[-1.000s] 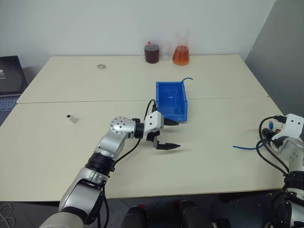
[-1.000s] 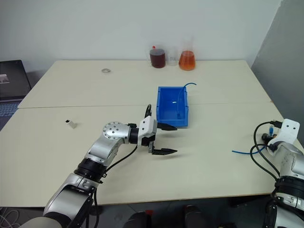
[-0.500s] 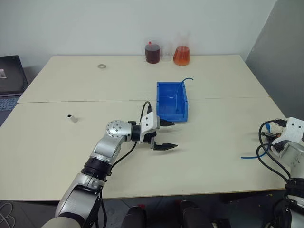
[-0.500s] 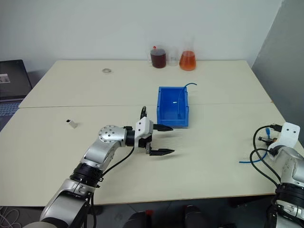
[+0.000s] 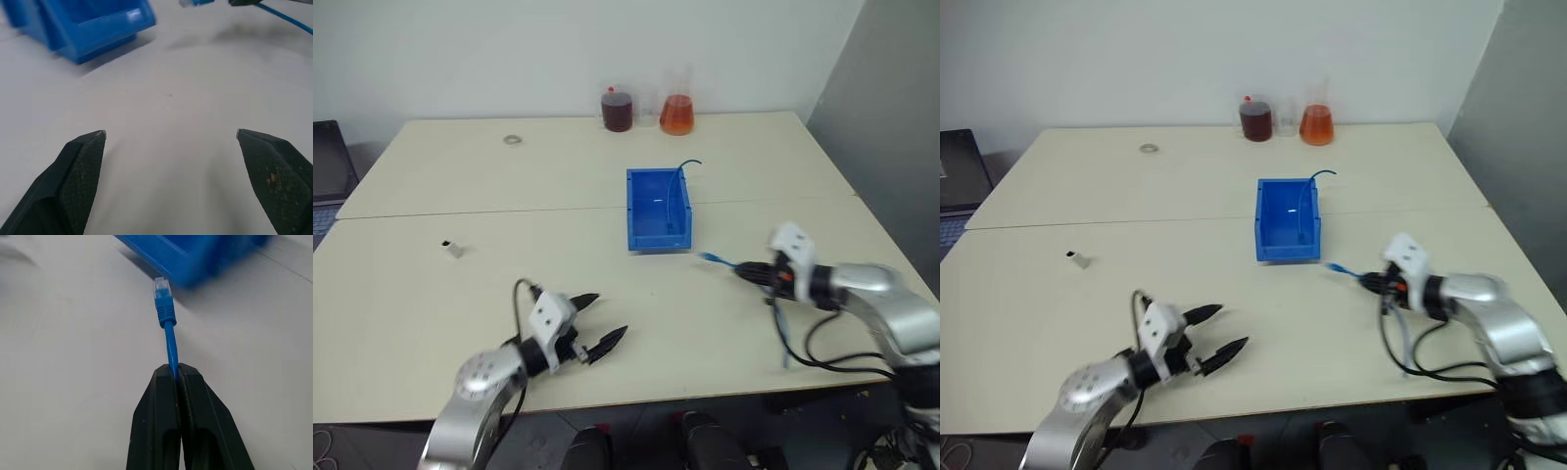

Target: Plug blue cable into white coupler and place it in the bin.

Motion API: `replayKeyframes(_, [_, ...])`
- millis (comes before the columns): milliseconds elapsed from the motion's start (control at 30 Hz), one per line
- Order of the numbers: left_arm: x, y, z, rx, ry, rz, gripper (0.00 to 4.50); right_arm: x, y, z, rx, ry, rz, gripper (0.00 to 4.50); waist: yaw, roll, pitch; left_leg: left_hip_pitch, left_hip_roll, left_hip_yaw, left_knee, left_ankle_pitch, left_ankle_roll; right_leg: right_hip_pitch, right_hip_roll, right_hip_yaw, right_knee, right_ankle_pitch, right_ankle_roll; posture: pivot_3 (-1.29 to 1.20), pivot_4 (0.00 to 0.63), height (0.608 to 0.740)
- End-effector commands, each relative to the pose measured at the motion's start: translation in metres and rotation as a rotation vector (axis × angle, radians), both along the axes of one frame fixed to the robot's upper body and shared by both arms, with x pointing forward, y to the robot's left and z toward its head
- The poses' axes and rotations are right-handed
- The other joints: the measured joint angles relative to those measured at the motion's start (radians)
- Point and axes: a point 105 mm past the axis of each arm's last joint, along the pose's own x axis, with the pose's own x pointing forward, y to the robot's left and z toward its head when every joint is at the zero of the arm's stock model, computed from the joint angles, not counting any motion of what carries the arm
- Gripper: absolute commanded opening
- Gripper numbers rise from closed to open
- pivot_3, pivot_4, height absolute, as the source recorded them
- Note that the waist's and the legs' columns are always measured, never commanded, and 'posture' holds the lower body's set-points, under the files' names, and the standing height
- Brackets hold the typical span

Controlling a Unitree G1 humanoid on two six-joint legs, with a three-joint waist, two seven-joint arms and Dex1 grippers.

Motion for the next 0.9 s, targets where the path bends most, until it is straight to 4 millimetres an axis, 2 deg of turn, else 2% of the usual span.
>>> replayKeyframes(33, [-0.007, 0.029, 0.001, 0.037, -0.057, 0.286, 4.5, 0.014, 0.058, 0.003, 0.059, 0.016, 0.066, 0.04, 0.002, 0.0, 0.0, 0.0, 0.0, -0.001, 0.0, 0.0, 0.0, 0.0, 0.0, -0.001, 0.0, 0.0, 0.0, 0.0, 0.15, 0.74])
replayKeyframes(133, [-0.02, 0.038, -0.003, 0.025, -0.055, 0.436, 4.5, 0.013, 0.101, -0.003, 0.026, -0.036, 0.218, 0.04, 0.013, -0.001, 0.001, 0.0, -0.001, -0.001, 0.0, 0.0, 0.0, 0.001, -0.001, -0.001, -0.001, 0.0, -0.001, 0.0, 0.15, 0.74])
replayKeyframes(233, [-0.031, 0.042, -0.001, 0.0, -0.053, 0.537, 4.5, 0.009, 0.123, -0.015, -0.045, -0.085, 0.354, 0.04, 0.022, -0.001, 0.001, -0.001, -0.003, 0.001, 0.0, 0.0, 0.0, 0.001, -0.004, -0.001, -0.003, 0.0, -0.001, 0.0, 0.15, 0.74])
replayKeyframes(367, [-0.043, 0.041, -0.004, 0.005, -0.04, 0.583, 4.5, 0.008, 0.134, -0.034, -0.171, -0.157, 0.486, 0.04, 0.016, -0.001, 0.001, -0.003, -0.005, 0.004, 0.0, -0.001, 0.001, 0.0, -0.013, 0.001, -0.006, 0.001, 0.001, 0.0, 0.15, 0.74])
replayKeyframes(533, [-0.053, 0.033, -0.005, -0.002, -0.027, 0.595, 4.5, 0.016, 0.144, -0.041, -0.216, -0.182, 0.527, 0.04, 0.006, -0.001, 0.001, -0.006, -0.004, 0.004, -0.001, -0.004, 0.004, -0.004, -0.013, 0.001, -0.007, 0.002, 0.002, 0.0, 0.15, 0.74])
replayKeyframes(633, [-0.056, 0.036, -0.008, 0.0, -0.019, 0.602, 4.5, 0.016, 0.149, -0.047, -0.232, -0.147, 0.542, 0.04, -0.004, -0.002, 0.001, -0.005, -0.004, 0.005, -0.001, -0.004, 0.004, -0.004, -0.012, 0.0, -0.006, 0.002, 0.002, 0.0, 0.15, 0.74])
replayKeyframes(733, [-0.052, 0.037, -0.009, 0.004, -0.023, 0.599, 4.5, 0.018, 0.145, -0.055, -0.254, -0.123, 0.543, 0.58, -0.004, -0.001, 0.001, -0.004, -0.005, 0.004, 0.0, -0.004, 0.004, -0.004, -0.009, 0.0, -0.002, 0.001, 0.001, 0.0, 0.15, 0.74])
replayKeyframes(900, [-0.048, 0.037, -0.008, 0.002, -0.024, 0.584, 4.5, 0.02, 0.139, -0.049, -0.221, -0.098, 0.523, 1.68, -0.003, -0.001, 0.001, -0.002, -0.004, 0.004, 0.0, -0.004, 0.004, -0.003, -0.005, 0.0, -0.001, 0.001, 0.0, 0.0, 0.15, 0.74])
